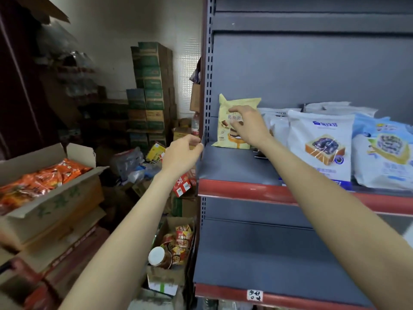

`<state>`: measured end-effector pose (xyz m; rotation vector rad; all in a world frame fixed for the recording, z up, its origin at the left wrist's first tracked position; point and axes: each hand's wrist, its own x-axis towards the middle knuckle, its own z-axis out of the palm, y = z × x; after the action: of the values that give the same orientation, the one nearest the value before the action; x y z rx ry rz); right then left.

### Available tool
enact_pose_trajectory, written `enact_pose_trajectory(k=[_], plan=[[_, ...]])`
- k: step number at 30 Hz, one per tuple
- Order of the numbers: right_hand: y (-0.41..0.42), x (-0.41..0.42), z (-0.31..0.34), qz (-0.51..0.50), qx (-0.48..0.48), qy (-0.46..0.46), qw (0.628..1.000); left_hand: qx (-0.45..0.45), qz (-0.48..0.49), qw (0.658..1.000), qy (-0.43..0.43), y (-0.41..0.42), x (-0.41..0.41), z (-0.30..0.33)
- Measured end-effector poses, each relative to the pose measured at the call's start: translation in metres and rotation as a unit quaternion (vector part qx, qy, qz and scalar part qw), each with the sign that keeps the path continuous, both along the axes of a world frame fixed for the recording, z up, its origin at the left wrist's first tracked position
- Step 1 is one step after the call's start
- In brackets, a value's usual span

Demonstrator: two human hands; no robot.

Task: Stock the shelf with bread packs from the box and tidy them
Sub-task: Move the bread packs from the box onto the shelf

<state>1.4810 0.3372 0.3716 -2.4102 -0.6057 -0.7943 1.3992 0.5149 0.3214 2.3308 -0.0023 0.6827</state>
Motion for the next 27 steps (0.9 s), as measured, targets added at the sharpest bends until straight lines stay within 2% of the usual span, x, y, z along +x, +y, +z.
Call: enact_pose_trajectory(k=[3, 6, 9, 12, 14, 16, 18, 20, 22, 24, 27], plan=[[-0.015, -0.056, -0.022, 0.037, 0.077, -0.058, 0.995, 0.076, 0.034, 0.992, -0.097, -0.017, -0.013, -0.001], [-0.038, -0.114, -0.053, -0.014, 0.108, -0.127, 0.986, 0.151, 0.039, 0.967, -0.201, -0.041, -0.04, -0.009], [-0.064, -0.163, -0.098, -0.051, 0.131, -0.182, 0.973, 0.185, 0.025, 0.944, -0.273, -0.065, -0.074, -0.032], [-0.095, -0.198, -0.157, -0.068, 0.108, -0.227, 0.965, 0.185, 0.007, 0.93, -0.317, -0.089, -0.109, -0.071], [-0.118, -0.218, -0.199, -0.052, 0.068, -0.2, 0.976, 0.175, -0.013, 0.936, -0.306, -0.105, -0.134, -0.106], [-0.143, -0.238, -0.244, -0.023, 0.021, -0.104, 0.994, 0.181, -0.035, 0.955, -0.234, -0.119, -0.16, -0.149], [-0.171, -0.255, -0.288, 0.003, -0.03, 0.073, 0.997, 0.203, -0.035, 0.974, -0.097, -0.13, -0.185, -0.196], [-0.197, -0.268, -0.329, 0.022, -0.093, 0.257, 0.962, 0.203, -0.032, 0.976, 0.074, -0.137, -0.206, -0.24], [-0.221, -0.278, -0.37, 0.042, -0.126, 0.358, 0.924, 0.17, -0.045, 0.965, 0.192, -0.145, -0.224, -0.282], [-0.239, -0.285, -0.411, 0.043, -0.106, 0.452, 0.885, 0.152, -0.051, 0.955, 0.248, -0.155, -0.239, -0.319], [-0.253, -0.291, -0.476, 0.017, -0.032, 0.537, 0.843, 0.133, -0.076, 0.939, 0.309, -0.175, -0.245, -0.375]])
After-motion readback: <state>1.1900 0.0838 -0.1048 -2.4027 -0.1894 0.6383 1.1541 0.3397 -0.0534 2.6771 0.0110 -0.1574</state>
